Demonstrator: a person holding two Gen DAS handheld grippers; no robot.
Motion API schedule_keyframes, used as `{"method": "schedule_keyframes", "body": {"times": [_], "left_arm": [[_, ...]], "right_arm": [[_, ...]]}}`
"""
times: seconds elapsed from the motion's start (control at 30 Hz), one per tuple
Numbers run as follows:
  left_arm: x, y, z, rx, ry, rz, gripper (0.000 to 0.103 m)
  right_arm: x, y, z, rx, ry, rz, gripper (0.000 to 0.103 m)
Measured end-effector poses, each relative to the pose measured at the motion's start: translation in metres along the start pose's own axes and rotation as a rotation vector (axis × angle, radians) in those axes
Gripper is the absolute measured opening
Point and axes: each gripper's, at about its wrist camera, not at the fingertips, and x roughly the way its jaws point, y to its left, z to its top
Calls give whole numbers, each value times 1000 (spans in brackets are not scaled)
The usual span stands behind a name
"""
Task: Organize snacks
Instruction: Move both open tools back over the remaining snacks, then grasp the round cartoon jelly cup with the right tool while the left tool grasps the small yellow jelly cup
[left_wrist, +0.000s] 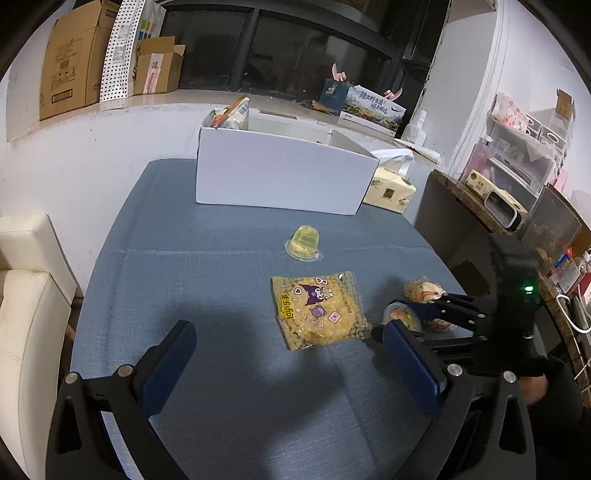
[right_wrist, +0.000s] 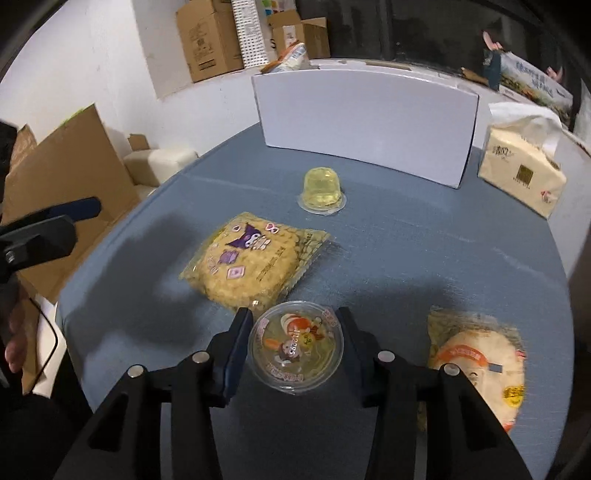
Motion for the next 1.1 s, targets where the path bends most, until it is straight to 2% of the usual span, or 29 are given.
{"method": "schedule_keyframes", "body": {"times": [0.27,0.43,0.57,0.67,0.73,0.77,0.8,0.83,0.9,0.97,1.1], "left_arm": [[35,-16,26,66,26,-51,103],[89,-37,62,148,47,-48,103],[147,-44,80,184,116,-11,102],[171,-42,81,171,175,-7,97],[176,-41,81,165,172,-16,93],[178,-41,82,176,172,-29,79],[180,-42,81,182,181,-24,50],[185,-41,81,184,200,-9,38],[180,-40,80,177,186,-41,37],[169,-44,79,206,152,-37,37],[141,-43,85,186,85,-66,37]], "right_arm": [[-45,-7,-2,39,-97,-15,50],[-73,-18,-6,88,-152,-27,50],[-80,-26,-12,124,-169,-35,50],[-81,-32,-17,142,-170,-34,50],[-80,-35,-20,150,-164,-32,50],[-79,-37,-21,156,-162,-31,50],[-78,-39,-22,164,-160,-29,50],[-76,-41,-23,171,-156,-27,50],[-75,-39,-24,176,-154,-26,50],[-76,-37,-24,165,-156,-26,50],[-74,-38,-23,166,-157,-18,50]]}}
